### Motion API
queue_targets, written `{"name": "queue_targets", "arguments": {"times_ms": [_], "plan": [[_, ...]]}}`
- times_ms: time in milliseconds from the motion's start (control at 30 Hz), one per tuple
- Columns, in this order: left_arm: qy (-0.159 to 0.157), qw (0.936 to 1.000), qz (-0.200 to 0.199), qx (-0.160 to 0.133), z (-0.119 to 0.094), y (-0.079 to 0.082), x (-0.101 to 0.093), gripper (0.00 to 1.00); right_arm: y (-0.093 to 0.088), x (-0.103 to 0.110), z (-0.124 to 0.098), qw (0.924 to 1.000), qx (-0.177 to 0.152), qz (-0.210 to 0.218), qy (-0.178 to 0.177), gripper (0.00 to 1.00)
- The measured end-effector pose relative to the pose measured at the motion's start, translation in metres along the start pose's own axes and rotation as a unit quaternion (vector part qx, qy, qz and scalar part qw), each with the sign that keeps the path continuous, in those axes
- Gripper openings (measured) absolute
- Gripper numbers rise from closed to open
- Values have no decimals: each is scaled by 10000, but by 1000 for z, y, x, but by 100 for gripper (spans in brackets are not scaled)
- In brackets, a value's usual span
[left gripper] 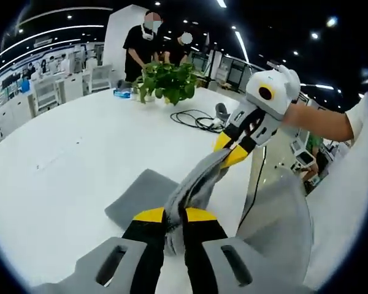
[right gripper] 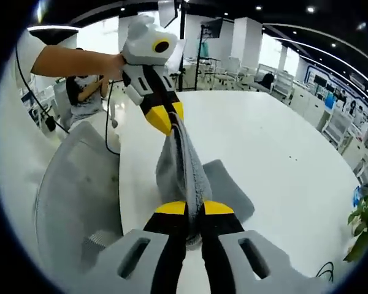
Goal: Fold the towel on the table until its edges align and the towel forms a compact rectangular stack.
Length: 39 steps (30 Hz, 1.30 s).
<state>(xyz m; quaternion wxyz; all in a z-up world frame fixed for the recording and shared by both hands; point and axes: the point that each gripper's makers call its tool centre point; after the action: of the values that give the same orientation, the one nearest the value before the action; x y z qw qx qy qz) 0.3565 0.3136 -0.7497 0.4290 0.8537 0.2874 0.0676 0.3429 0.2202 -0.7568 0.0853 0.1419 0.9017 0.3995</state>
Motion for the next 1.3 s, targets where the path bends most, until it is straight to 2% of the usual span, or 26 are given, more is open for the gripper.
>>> {"name": "queue_targets", "arguments": {"times_ms": [167,700,1033,1300], "plan": [[44,9999,-26,97,7,-4,5,10,-6,-17,8,9975,281,-599,-232,5],[444,9977,-342,382,32,-21,38,10,-13,-48,41,9920,500,-1095,-384,7],[548,9955,-589,508,49,-31,55,10,-24,-70,60,9912,588,-1129,-368,8],[664,9915,-885,679,63,-46,68,11,-32,-80,78,9919,670,-1028,-336,10]]}}
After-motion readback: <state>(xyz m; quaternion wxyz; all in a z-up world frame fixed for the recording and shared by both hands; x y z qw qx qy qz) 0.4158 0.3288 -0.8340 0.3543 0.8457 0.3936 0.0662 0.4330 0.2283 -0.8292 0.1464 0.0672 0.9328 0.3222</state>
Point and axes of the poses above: the point that each gripper's makers call its tool centre point, and the gripper's own axes: z roughly forward along the fingers, x roughly to its left, y roughly out of its top, and after that the axes turned 3 degrees about z, right-handed
